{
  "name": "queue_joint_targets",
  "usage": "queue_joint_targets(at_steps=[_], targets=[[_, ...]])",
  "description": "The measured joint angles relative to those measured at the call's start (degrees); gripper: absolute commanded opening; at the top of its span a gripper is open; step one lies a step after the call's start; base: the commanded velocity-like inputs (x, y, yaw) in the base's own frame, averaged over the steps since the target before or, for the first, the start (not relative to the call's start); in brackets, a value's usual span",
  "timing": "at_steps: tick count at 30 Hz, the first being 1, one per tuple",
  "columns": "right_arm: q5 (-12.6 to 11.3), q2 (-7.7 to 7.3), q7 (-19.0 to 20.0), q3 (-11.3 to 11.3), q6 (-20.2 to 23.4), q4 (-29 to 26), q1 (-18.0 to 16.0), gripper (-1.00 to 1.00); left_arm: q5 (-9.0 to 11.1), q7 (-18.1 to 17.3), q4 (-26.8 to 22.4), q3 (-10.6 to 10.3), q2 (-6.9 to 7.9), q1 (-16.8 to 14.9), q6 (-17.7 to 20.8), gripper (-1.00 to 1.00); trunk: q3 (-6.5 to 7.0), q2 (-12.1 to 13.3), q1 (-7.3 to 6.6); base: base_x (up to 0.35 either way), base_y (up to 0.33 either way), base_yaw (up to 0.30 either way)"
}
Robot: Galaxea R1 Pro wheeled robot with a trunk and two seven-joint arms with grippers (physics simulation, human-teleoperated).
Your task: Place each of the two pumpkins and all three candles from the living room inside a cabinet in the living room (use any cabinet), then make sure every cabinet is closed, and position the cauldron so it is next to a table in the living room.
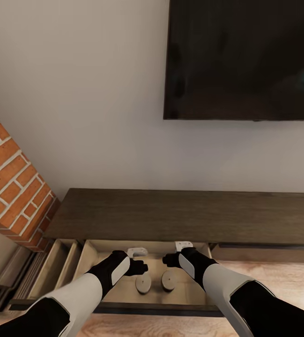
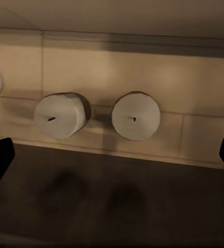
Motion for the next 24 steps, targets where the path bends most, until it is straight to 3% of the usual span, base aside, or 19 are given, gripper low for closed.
queue_joint_targets(at_steps=[3, 24], targets=[[0.0, 0.0, 0.0, 0.1, 0.0, 0.0, 0.0, 1.0, 0.1, -0.1, 0.0, 0.0, 0.0, 0.0, 0.0, 1.0, 0.81, 1.2, -0.66, 0.0, 0.0, 0.0], [0.2, 0.0, 0.1, 0.2, 0.2, 0.2, 0.0, 1.0, 0.5, 0.2, 0.6, 1.5, 0.0, 0.1, -0.1, 1.0, 2.74, 1.2, -0.66, 0.0, 0.0, 0.0]])
